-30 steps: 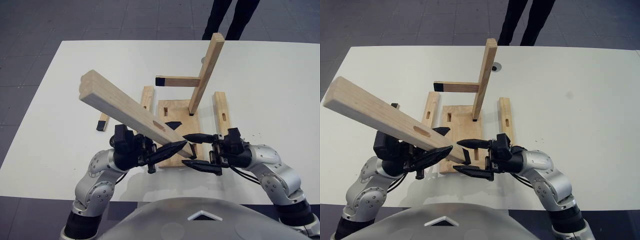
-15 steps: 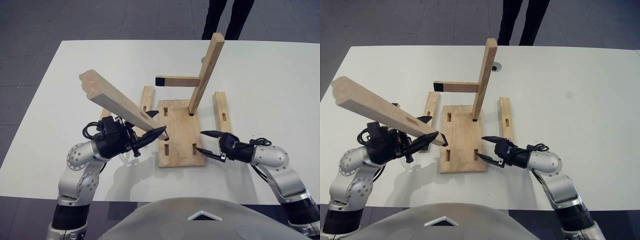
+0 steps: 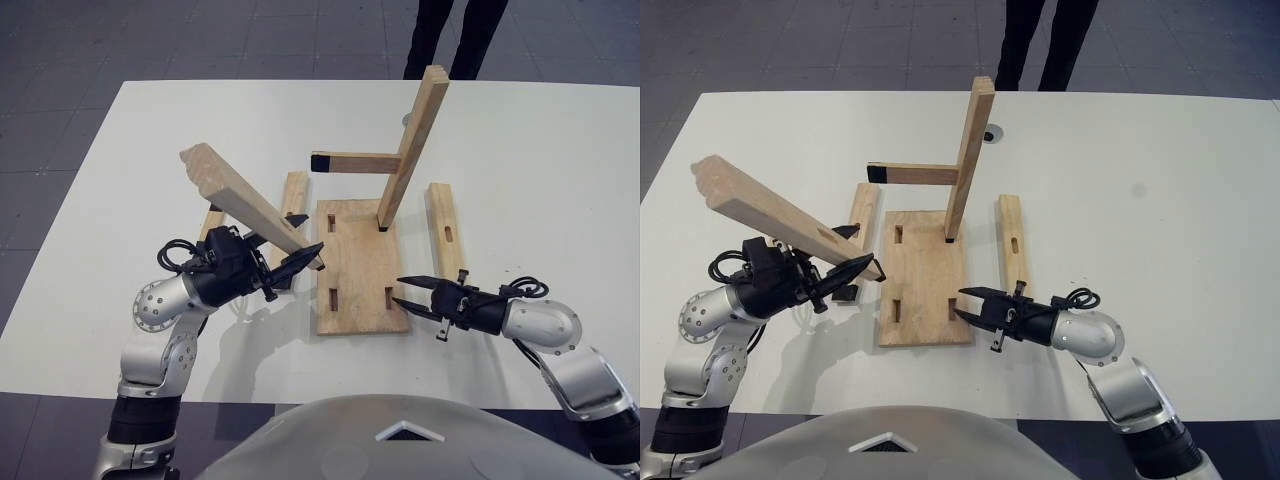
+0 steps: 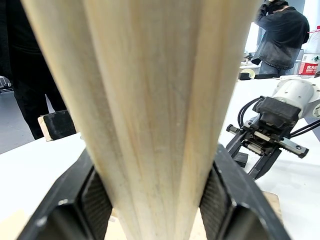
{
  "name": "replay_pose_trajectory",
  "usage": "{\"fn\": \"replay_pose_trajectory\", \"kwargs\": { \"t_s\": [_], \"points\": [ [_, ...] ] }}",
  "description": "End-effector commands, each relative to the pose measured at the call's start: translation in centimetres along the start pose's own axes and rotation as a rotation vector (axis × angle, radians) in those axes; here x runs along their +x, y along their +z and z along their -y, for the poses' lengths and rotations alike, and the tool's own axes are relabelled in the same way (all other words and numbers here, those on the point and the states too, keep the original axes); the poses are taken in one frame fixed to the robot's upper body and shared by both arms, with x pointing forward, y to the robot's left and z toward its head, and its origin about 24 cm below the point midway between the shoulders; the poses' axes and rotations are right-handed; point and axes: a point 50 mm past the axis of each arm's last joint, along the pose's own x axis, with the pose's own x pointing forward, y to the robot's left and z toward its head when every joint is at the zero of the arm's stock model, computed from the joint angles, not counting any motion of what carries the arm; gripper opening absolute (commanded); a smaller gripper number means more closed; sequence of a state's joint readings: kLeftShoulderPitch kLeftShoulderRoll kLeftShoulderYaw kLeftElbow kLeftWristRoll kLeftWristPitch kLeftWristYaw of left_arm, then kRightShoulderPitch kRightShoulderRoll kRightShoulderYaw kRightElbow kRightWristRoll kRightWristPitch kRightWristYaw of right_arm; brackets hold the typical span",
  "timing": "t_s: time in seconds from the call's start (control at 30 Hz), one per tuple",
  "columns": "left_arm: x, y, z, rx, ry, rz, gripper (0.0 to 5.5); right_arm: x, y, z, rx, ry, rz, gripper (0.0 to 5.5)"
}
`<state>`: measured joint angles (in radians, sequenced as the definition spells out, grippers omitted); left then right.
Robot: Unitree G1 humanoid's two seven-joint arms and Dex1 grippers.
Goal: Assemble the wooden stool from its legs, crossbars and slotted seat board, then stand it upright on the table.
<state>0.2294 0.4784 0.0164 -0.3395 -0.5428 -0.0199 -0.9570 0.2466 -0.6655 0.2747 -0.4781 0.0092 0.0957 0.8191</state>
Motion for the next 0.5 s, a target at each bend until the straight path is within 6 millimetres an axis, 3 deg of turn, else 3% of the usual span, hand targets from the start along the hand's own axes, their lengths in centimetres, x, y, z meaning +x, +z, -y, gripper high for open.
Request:
{"fn": "replay_pose_trajectory", "kwargs": {
  "t_s": [0.03, 0.3, 0.5],
  "points": [
    [0.5, 0.1, 0.2, 0.022, -0.007, 0.009, 2.06, 0.6, -0.1, 0.2, -0.044, -0.004, -0.059, 1.57],
    [0.6, 0.0, 0.4, 0.019, -0.011, 0.006, 2.06, 1.4, -0.4, -0.7, -0.066, 0.044, -0.097, 1.57],
    [0.2, -0.1, -0.2, 0.045, 0.005, -0.022, 2.06, 0.1, -1.4, -1.0, -0.125, 0.099, -0.220, 1.57]
  ]
}}
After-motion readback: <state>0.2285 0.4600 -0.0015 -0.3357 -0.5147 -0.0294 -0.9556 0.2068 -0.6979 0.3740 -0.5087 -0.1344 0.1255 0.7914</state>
